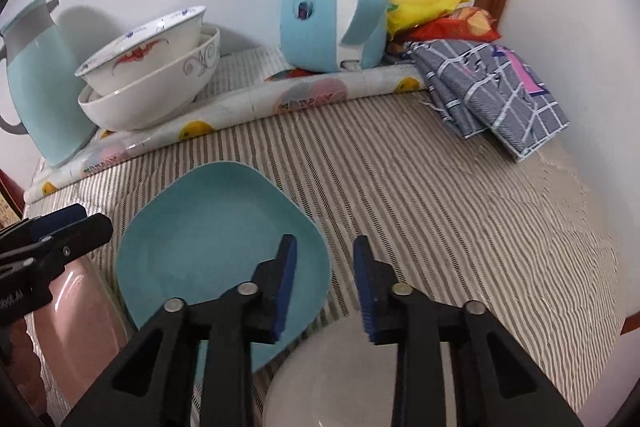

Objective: Organize plates and bowls
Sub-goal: 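Move the left tool to the teal square plate and close on its rim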

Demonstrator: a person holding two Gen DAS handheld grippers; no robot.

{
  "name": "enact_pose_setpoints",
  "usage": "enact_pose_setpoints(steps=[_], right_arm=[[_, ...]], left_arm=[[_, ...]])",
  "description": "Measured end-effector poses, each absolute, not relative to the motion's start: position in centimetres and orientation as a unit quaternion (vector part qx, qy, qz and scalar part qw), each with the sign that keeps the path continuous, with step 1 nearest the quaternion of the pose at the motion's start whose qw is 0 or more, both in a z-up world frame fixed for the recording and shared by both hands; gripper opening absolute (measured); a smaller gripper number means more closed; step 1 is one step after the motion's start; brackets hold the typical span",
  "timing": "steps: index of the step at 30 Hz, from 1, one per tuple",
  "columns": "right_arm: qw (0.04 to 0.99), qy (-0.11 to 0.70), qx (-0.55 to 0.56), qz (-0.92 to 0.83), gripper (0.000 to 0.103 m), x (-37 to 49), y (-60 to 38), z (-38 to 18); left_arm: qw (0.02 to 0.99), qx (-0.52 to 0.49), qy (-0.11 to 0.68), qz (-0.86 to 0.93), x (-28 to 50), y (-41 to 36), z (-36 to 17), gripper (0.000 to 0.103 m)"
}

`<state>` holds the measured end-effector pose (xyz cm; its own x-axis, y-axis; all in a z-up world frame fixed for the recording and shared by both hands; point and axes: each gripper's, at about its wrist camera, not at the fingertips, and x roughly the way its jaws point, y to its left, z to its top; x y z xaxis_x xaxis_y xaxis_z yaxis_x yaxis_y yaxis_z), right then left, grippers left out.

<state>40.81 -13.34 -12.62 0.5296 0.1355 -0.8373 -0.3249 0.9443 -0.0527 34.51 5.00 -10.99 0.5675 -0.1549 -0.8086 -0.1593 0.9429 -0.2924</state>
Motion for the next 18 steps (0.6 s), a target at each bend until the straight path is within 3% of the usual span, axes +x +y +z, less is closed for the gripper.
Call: enact_pose_setpoints(steps=[2,5,15,18], right_arm=[[0.865,0.471,-0.105,0.136,0.020,41.2,-13.1,-13.0],[0.854,0.489,-0.110,0.140,0.020,41.9,-12.7,-13.9],[0.848,0.500,-0.116,0.131,0.016,42.5,-12.8,-14.3],[0.848,0.502,-0.127,0.116,0.016,42.5,-12.8,-14.4]], left_arm=[[0.866,-0.171,0.470,-0.005,34.8,4.9,-11.4,0.051],[0.863,-0.167,0.476,-0.006,35.3,4.7,-11.9,0.049],[0.853,-0.167,0.493,-0.029,36.3,3.7,-13.4,0.019],[0.854,-0.159,0.494,-0.029,36.3,3.4,-13.5,0.016]])
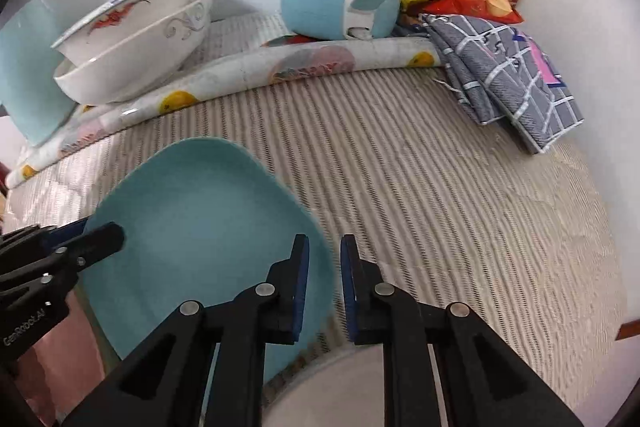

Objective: Organize plates and bowls
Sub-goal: 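Lift the teal plate with the left tool and carry it over the pink plate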

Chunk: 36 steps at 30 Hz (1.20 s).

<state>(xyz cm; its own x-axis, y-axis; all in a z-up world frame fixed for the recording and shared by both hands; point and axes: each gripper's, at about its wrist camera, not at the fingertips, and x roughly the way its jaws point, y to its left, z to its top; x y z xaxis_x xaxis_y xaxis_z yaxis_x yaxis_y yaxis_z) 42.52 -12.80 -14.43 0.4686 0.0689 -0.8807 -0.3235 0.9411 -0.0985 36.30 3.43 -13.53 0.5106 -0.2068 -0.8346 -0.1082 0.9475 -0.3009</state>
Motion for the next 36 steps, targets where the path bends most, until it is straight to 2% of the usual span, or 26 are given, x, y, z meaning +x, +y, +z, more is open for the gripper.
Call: enact_pose_setpoints(steps=[3,6,21,36], right_arm=[[0.845,0.503,-0.126,0.127,0.015,42.6,-12.6,-14.7],[0.845,0.504,-0.130,0.122,0.008,42.7,-12.6,-14.7],[0.875,0.456,-0.105,0.127,0.008,40.7,-12.6,-10.4],[0.885,0.432,-0.091,0.150,0.008,34.4,-11.1,-6.3]], left_arm=[[0.854,-0.173,0.490,-0.031,36.2,3.8,-13.6,0.012],[0.858,-0.179,0.480,-0.027,36.1,4.2,-13.3,0.011],[0.878,-0.178,0.443,-0.026,34.3,5.0,-9.0,0.010],[0.886,-0.193,0.422,-0.004,27.7,7.0,-5.3,0.010]])
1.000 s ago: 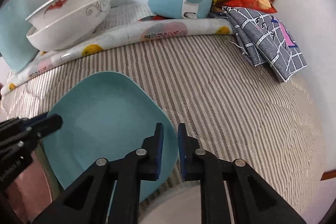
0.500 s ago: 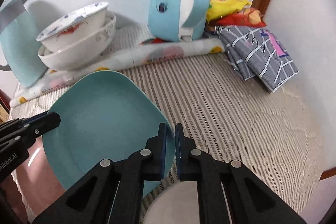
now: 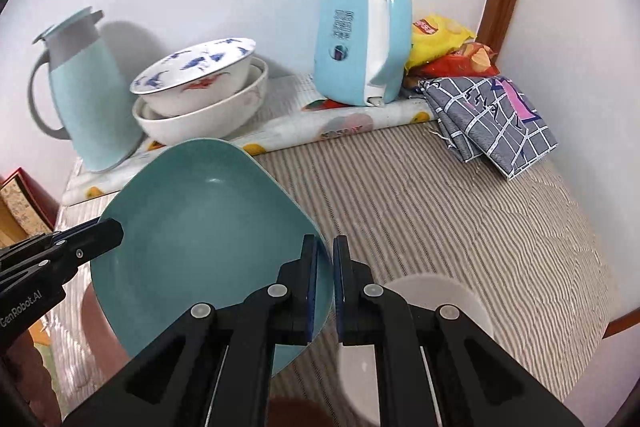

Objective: Organize plates and bowls
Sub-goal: 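Lift the teal plate with the left tool and carry it over the pink plate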

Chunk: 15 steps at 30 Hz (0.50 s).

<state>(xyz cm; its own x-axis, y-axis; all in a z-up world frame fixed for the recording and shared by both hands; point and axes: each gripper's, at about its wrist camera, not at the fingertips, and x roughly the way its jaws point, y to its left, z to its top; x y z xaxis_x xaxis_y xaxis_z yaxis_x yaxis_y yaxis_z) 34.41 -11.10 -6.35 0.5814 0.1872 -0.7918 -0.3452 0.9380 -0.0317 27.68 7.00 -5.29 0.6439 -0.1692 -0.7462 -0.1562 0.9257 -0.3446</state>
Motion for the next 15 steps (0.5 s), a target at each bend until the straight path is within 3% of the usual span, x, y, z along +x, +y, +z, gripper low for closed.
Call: enact_pose_setpoints(steps=[15], right_arm=[[0.881,0.429,-0.100,0.174,0.008,29.3,-8.3,-6.5]], left_arm=[[0.885,-0.208,0.417,0.018,22.2,9.7,-5.5,0.010]])
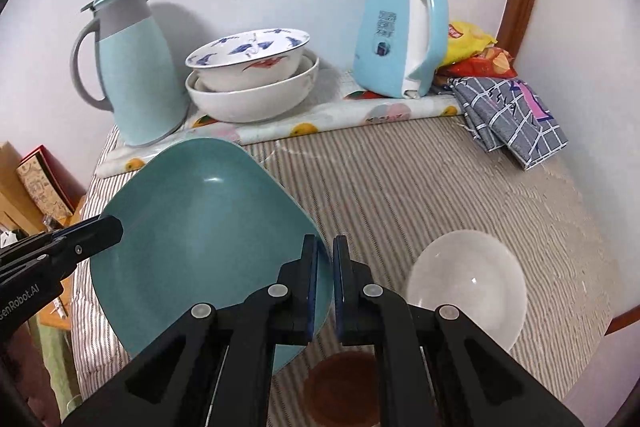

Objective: Organize plates and bowls
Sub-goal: 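Lift the teal plate with the left tool and carry it over the pink plate, then lower the teal plate onto the pink plate and open the left tool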

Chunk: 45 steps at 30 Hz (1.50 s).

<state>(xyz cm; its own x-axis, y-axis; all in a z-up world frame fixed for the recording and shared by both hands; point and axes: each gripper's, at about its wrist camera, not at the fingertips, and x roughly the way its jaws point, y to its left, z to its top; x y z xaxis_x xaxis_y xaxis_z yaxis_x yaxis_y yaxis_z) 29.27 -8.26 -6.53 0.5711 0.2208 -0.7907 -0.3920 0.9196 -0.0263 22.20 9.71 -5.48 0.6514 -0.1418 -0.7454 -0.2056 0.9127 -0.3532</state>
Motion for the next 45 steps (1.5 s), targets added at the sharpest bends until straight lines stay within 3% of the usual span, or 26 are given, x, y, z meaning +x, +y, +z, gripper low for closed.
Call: enact_pose_setpoints(steps=[45], right_arm=[[0.850,0.475,-0.120,0.196,0.008,29.7,-4.1,-12.8]], left_arm=[[0.849,-0.253,0.461,0.038,20.7,13.5,-11.7,0.010]])
